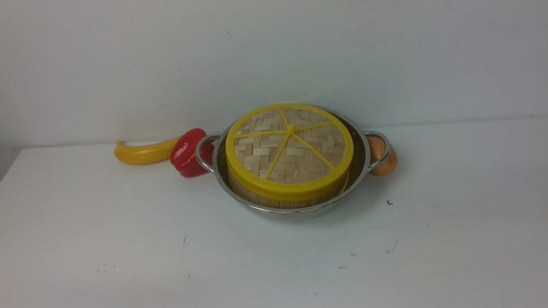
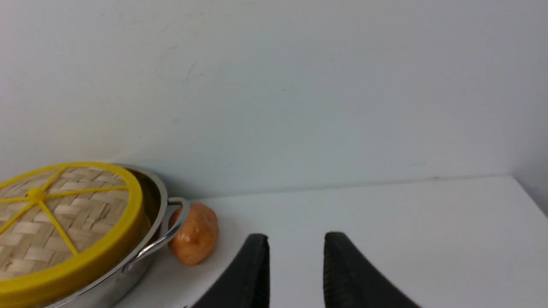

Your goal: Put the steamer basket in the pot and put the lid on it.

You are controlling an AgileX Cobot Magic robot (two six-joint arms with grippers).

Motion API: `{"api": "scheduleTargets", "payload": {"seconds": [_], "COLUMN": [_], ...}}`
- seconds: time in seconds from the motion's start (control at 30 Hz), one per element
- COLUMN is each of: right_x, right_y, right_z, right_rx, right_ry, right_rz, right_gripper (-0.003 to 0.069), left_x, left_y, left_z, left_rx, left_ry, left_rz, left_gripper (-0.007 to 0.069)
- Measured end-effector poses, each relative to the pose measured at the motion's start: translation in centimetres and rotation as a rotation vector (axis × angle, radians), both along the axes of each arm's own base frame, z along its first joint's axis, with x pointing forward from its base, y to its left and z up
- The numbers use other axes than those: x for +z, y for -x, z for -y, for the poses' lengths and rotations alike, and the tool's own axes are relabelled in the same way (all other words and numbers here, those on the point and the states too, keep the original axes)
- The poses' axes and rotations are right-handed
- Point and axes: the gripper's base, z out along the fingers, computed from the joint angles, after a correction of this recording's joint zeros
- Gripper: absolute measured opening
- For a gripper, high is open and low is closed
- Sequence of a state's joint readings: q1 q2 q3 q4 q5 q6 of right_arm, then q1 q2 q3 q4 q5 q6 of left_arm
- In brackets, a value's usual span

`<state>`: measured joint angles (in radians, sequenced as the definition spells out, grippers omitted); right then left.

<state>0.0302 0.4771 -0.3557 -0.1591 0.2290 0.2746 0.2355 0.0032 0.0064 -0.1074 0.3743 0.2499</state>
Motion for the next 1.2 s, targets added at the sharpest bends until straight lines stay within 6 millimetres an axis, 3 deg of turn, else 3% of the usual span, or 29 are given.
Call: {"api": "scheduleTargets", "payload": {"seconds": [0.17,0.43,0.77,1.2], "right_x": [-1.9,-4.6,-8.4,-9.7], "right_y": [2.8,5.2,5.2,5.3], "right_z": [0.2,0.3,0.5,0.7], "right_rx": [-0.004,-0.009,-0.032,-0.052], "right_ry": [0.078,0.102,0.078,0.063], "right_rz": [0.106,0.211,0.072,-0.035], "right_gripper": [0.0219,0.0239,0.0240,0.0241], "left_x": [0.0,0.0,0.0,0.0], "left_y": [0.0,0.0,0.0,0.0], "left_z": [0.0,0.0,0.0,0.0], "left_rx": [0.000,0.000,0.000,0.000], "left_ry": [0.000,0.000,0.000,0.000], "left_rz": [0.000,0.000,0.000,0.000], "left_gripper": [0.0241,0.0241,0.0241,0.0241]}}
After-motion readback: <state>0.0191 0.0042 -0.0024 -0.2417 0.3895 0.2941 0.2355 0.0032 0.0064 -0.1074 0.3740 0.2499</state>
